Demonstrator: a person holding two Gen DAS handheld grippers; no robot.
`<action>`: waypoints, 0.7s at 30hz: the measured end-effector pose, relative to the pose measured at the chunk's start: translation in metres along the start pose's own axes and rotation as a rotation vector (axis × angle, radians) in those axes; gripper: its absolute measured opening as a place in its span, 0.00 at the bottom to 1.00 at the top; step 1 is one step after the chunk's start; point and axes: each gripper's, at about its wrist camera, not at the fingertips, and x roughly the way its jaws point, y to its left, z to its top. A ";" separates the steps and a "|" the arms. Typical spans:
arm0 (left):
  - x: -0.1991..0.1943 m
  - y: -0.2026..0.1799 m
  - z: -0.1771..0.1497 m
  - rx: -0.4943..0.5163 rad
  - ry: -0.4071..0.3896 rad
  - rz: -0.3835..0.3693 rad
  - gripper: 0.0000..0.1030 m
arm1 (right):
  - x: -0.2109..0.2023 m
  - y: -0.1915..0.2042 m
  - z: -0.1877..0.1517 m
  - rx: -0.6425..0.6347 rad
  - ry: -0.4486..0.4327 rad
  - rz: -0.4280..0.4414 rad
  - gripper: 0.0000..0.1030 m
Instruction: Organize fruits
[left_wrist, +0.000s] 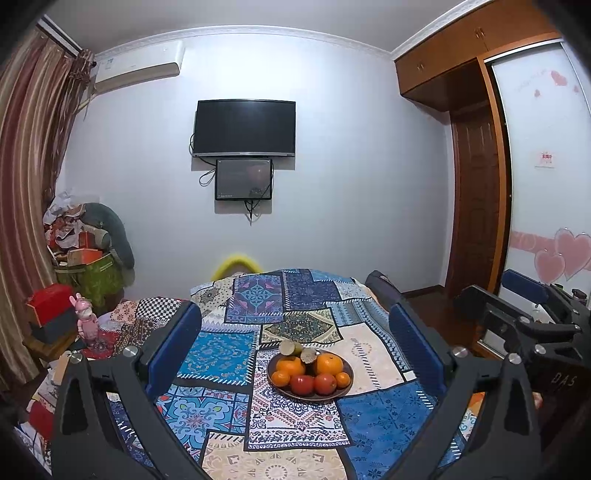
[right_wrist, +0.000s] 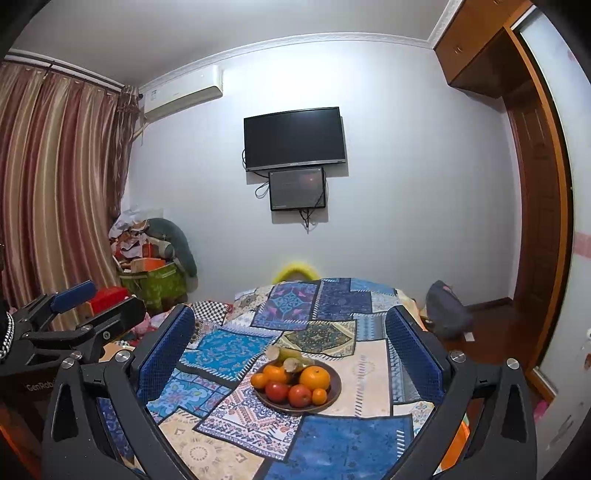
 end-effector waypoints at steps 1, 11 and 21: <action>0.001 0.000 0.000 0.001 0.002 -0.001 1.00 | 0.000 0.000 0.000 -0.001 0.001 0.000 1.00; 0.004 0.000 -0.001 0.002 0.011 -0.020 1.00 | 0.000 -0.001 0.001 0.005 0.000 0.002 1.00; 0.006 -0.001 -0.001 0.006 0.016 -0.026 1.00 | 0.000 -0.003 0.001 0.013 -0.001 0.000 1.00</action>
